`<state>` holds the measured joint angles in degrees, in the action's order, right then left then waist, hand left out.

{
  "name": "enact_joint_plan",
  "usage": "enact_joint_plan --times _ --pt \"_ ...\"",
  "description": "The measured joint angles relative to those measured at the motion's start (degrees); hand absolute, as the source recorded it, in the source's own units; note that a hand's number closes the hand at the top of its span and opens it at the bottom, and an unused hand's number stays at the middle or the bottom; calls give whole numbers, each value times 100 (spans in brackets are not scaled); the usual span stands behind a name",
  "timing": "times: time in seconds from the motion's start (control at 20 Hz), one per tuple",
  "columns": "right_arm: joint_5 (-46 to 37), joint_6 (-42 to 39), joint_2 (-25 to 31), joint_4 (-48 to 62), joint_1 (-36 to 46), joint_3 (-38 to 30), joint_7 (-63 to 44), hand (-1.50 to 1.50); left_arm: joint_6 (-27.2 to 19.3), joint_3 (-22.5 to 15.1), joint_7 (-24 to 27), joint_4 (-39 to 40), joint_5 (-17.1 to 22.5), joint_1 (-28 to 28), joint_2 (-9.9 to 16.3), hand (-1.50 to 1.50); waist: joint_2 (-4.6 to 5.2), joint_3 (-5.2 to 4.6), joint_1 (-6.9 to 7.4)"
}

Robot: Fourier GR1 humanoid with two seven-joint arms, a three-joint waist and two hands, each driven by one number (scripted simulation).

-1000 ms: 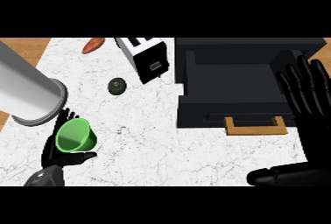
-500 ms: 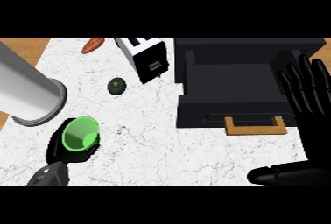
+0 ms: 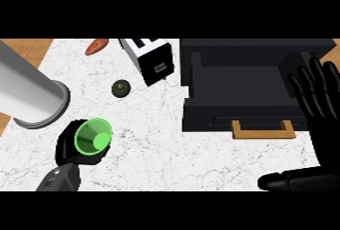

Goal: Pick up the cup, place it into the drawer and close the drawer

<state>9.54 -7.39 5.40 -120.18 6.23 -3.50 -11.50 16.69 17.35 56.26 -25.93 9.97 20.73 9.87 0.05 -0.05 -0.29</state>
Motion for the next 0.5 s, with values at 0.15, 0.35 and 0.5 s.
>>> enact_joint_plan --times 0.15,0.35,0.5 --pt "17 24 35 -97 14 -23 -132 -150 -133 -53 16 -388 43 -112 -140 150 -11 4 24" --pt "44 42 44 -99 28 -79 -148 -150 -77 -172 -141 -1073 176 -249 -230 150 -21 6 55" --pt "-56 57 7 -116 -73 -16 -112 -150 -78 -415 -400 -1839 205 -392 -388 150 -33 11 79"
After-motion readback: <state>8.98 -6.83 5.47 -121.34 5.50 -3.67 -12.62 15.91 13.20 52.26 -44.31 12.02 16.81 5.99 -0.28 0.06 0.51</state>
